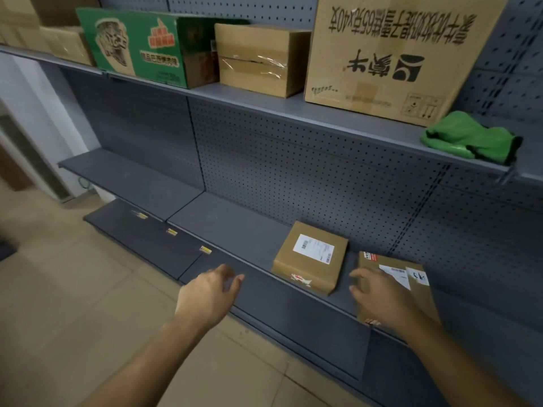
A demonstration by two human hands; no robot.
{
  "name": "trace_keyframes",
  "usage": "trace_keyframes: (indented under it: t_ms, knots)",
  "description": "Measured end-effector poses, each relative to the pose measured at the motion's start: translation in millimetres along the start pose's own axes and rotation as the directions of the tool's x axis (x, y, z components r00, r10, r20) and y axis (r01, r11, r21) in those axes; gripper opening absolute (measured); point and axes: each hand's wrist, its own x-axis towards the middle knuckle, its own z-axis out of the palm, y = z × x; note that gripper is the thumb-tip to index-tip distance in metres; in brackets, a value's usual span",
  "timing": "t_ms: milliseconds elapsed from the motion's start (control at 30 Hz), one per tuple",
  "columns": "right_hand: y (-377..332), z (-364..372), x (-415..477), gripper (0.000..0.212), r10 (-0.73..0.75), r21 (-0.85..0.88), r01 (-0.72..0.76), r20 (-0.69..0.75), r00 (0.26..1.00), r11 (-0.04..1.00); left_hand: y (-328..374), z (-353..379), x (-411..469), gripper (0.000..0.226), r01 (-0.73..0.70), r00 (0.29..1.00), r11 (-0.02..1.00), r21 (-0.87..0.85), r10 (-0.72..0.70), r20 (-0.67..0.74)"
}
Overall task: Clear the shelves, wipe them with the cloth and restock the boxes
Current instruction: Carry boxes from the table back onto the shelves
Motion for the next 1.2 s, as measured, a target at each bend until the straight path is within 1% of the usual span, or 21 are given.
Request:
trace_keyframes:
  t_ms: [133, 300, 467, 600, 733, 867, 967, 1133, 1200]
  knots:
    - [10, -3, 36, 0.030, 0.013, -0.014, -0.013, 0.014, 1.000, 1.000, 16, 8, 37, 0.043, 0.007, 1.000, 1.000, 0.029, -0.008, 0.028]
    - [19, -4, 74, 0.030, 0.047, -0.002, -0.047, 0.009, 0.999, 0.999, 31, 17, 83, 0.041, -0.030, 0.998, 0.999, 0.037, 0.028, 0.048]
    - [31, 8, 113, 0.037, 0.123, -0.012, -0.123, 0.031, 0.992, 0.992, 39, 36, 138, 0.035, -0.067, 0.993, 0.997, 0.044, 0.063, 0.097]
    - [39, 24, 141, 0.047, 0.209, 0.052, -0.210, 0.029, 0.978, 0.976, 34, 61, 187, 0.033, -0.112, 0.986, 0.993, 0.025, 0.108, 0.129]
    - [48, 45, 167, 0.050, 0.297, 0.068, -0.298, 0.030, 0.955, 0.952, 31, 88, 238, 0.037, -0.144, 0.974, 0.990, 0.004, 0.141, 0.179]
    - [56, 69, 190, 0.049, 0.384, 0.083, -0.386, 0.044, 0.922, 0.919, 25, 119, 277, 0.045, -0.117, 0.961, 0.993, -0.015, 0.117, 0.251]
    - [62, 90, 204, 0.056, 0.428, 0.089, -0.434, 0.076, 0.901, 0.897, 22, 146, 293, 0.050, -0.080, 0.949, 0.996, -0.034, 0.086, 0.303]
    - [66, 124, 224, 0.069, 0.447, 0.167, -0.467, 0.142, 0.883, 0.869, 23, 189, 307, 0.055, -0.052, 0.931, 0.998, -0.028, 0.059, 0.361]
    - [68, 138, 229, 0.072, 0.446, 0.200, -0.474, 0.169, 0.879, 0.858, 24, 204, 310, 0.058, -0.047, 0.921, 0.999, 0.000, 0.043, 0.387]
